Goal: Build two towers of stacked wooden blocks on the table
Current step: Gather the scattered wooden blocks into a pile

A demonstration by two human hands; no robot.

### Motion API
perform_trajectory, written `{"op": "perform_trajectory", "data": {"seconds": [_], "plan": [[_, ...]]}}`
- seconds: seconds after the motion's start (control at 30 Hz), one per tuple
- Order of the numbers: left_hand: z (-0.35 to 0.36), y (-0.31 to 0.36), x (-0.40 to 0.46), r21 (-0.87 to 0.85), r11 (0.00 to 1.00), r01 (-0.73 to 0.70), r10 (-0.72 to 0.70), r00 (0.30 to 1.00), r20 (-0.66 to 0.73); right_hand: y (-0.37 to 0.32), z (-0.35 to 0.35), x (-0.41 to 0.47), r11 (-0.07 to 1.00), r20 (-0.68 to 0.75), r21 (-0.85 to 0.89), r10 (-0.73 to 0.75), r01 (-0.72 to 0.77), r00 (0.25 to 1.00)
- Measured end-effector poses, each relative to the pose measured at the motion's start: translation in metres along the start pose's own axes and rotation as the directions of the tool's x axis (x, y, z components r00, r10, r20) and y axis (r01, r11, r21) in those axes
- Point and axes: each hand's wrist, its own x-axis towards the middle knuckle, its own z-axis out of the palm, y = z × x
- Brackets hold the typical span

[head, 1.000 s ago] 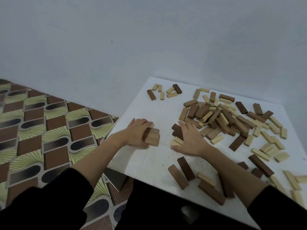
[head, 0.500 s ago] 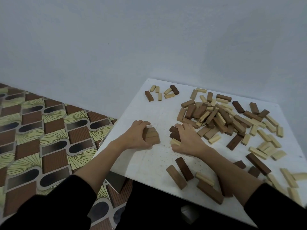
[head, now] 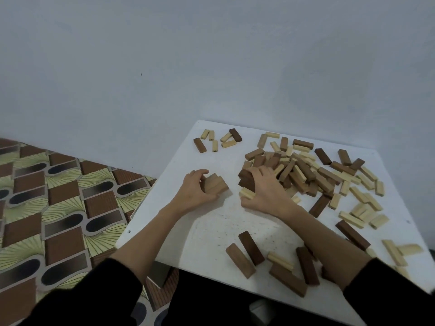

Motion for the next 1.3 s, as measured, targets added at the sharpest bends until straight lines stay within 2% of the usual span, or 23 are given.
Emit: {"op": "perform_trajectory", "data": {"seconds": [0.1, 0.17, 0.3, 0.4, 0.5, 0.63, 0.73, 0.87, 1.03, 1.17, 1.3], "plan": [[0.016, 0.030, 0.022, -0.106, 0.994, -0.031, 0.026, 0.999, -0.048, 0.021, -0.027, 0.008, 0.996, -0.112, 0.051, 0.079, -0.074, 0.991], [0.030, 0.055, 0.038, -0.164, 0.985, -0.046, 0.039, 0.998, -0.045, 0.039, -0.042, 0.011, 0.984, -0.129, 0.073, 0.173, -0.164, 0.976], [0.062, 0.097, 0.067, -0.146, 0.985, -0.093, 0.095, 0.995, 0.009, 0.069, -0.054, 0.012, 0.952, -0.144, 0.066, 0.304, -0.298, 0.942], [0.083, 0.110, 0.081, -0.103, 0.988, -0.114, 0.112, 0.993, -0.024, 0.083, -0.049, 0.013, 0.945, -0.207, -0.026, 0.314, -0.326, 0.927], [0.099, 0.108, 0.089, -0.014, 0.986, -0.169, 0.168, 0.986, -0.021, 0.092, -0.038, 0.015, 0.948, -0.122, -0.073, 0.299, -0.309, 0.947], [0.106, 0.100, 0.090, 0.035, 0.954, -0.297, 0.298, 0.954, -0.036, 0.103, -0.020, 0.010, 0.965, -0.085, -0.062, 0.248, -0.254, 0.965], [0.104, 0.097, 0.090, -0.009, 0.951, -0.309, 0.309, 0.951, -0.017, 0.106, -0.014, 0.007, 0.972, -0.106, -0.026, 0.231, -0.235, 0.967], [0.093, 0.091, 0.096, -0.009, 0.972, -0.234, 0.234, 0.972, -0.015, 0.107, -0.019, 0.015, 0.971, -0.104, -0.004, 0.236, -0.238, 0.966], [0.056, 0.057, 0.111, -0.018, 1.000, -0.018, 0.014, 0.980, -0.196, 0.107, -0.037, 0.054, 0.971, -0.101, 0.017, 0.240, -0.239, 0.966], [0.025, 0.016, 0.135, 0.143, 0.982, 0.124, -0.080, 0.956, -0.281, 0.102, -0.035, 0.104, 0.971, -0.033, 0.070, 0.230, -0.227, 0.973], [0.003, -0.009, 0.169, 0.275, 0.948, 0.157, -0.089, 0.965, -0.247, 0.090, -0.020, 0.161, 0.974, 0.119, 0.142, 0.158, -0.174, 0.980]]}}
